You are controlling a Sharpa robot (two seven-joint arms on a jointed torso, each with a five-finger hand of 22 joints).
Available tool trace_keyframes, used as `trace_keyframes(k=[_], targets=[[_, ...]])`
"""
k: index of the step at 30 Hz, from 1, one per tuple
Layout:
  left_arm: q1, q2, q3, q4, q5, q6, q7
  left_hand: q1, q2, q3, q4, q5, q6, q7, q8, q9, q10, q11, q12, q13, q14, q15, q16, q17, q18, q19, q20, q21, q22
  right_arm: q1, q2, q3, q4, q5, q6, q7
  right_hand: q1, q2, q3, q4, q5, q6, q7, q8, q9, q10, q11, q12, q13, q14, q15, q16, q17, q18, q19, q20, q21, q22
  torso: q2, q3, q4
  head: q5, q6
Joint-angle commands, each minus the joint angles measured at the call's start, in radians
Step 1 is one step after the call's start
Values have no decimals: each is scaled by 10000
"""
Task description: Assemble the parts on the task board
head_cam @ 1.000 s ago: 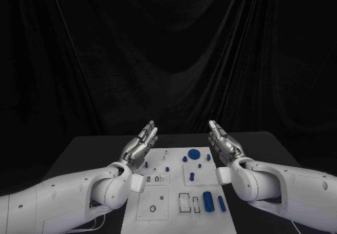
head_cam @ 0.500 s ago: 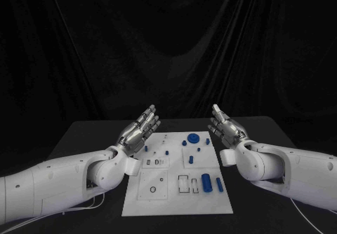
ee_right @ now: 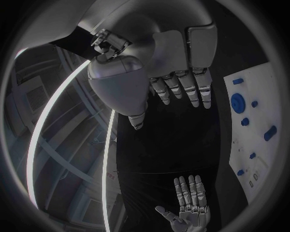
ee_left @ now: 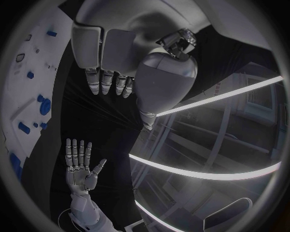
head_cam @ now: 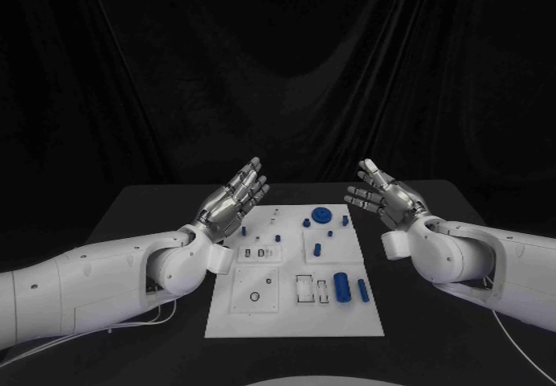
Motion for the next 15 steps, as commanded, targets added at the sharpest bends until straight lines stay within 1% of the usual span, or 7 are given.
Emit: trace_keyframes(k=[1,2,4,5,7,13,15], targets=[[17,-63,10,42,-88,305,682,41,64,81,-22,65,50,-24,40,5,0,-51,-35,-17,14,-283,-37,-16,-112,-2,185,-59,-15,124,37,13,-38,-684,285,-339,577,-100,57,-437,379,551,195,256,85,669,466,720,152,2127,-6,866,280,157,2896,-42,1232,441,17,-16,106,-52,-89],[17,-77,10,44,-162,311,684,41,64,81,-22,65,50,-24,40,5,0,-51,-35,-17,14,-283,-37,-16,-112,-2,185,-59,-15,153,13,13,-31,-977,163,-368,846,-144,101,-647,573,830,322,373,121,1124,625,1130,230,3127,-75,1278,405,241,3502,-51,1518,543,38,-37,113,-58,-43],[17,-102,10,38,-392,279,699,41,72,84,-17,72,39,-13,37,3,0,-26,-35,-17,14,-228,-37,-16,-89,-2,259,-59,-15,266,-37,14,-24,-1863,-147,-466,1787,-251,266,-1301,1300,1952,749,855,265,3398,982,2942,579,5754,-1102,2449,784,842,5730,-230,2620,957,68,-68,97,-48,-51],[17,-118,10,31,-568,228,723,38,75,84,-13,73,36,-11,37,3,0,-12,-35,-17,14,-184,-37,-16,-75,-2,315,-59,-15,367,-60,14,-31,-2599,-360,-592,2070,-176,331,-1467,1504,2505,897,1079,319,4094,1004,3262,590,6637,-1274,2719,852,530,6550,-937,2996,1084,72,-77,104,-53,-83],[17,-149,10,34,-874,105,778,7,87,74,2,75,47,13,39,5,0,5,-35,-17,14,-83,-37,-16,-43,-2,453,-59,-15,601,-86,14,-65,-4202,-712,-972,2545,-50,451,-1778,1400,3825,1224,1582,452,5108,821,3505,537,8018,-1735,3065,957,645,7702,-1326,3539,1276,108,-110,175,-125,-233],[18,-321,10,117,-1395,-69,859,-76,171,56,17,115,115,188,51,16,0,211,-35,-17,14,217,-37,-16,43,-2,831,-59,-15,1496,-40,13,-137,-9669,-1090,-2839,3161,-13,641,-2051,257,4063,1279,1348,295,6107,878,3083,366,8509,-1753,2211,689,633,7942,-1319,3453,1180,114,-121,100,-103,-614],[19,-422,10,134,-1474,-44,848,-66,198,64,13,160,126,235,53,17,0,247,-35,-17,14,266,-37,-16,59,-2,892,-59,-15,1830,110,13,-254,-12048,-797,-3511,3496,-139,875,-2201,204,4736,1290,1389,324,6440,655,2743,373,9283,-1982,1960,699,684,8498,-1578,3641,1262,98,-131,126,-128,-798]])
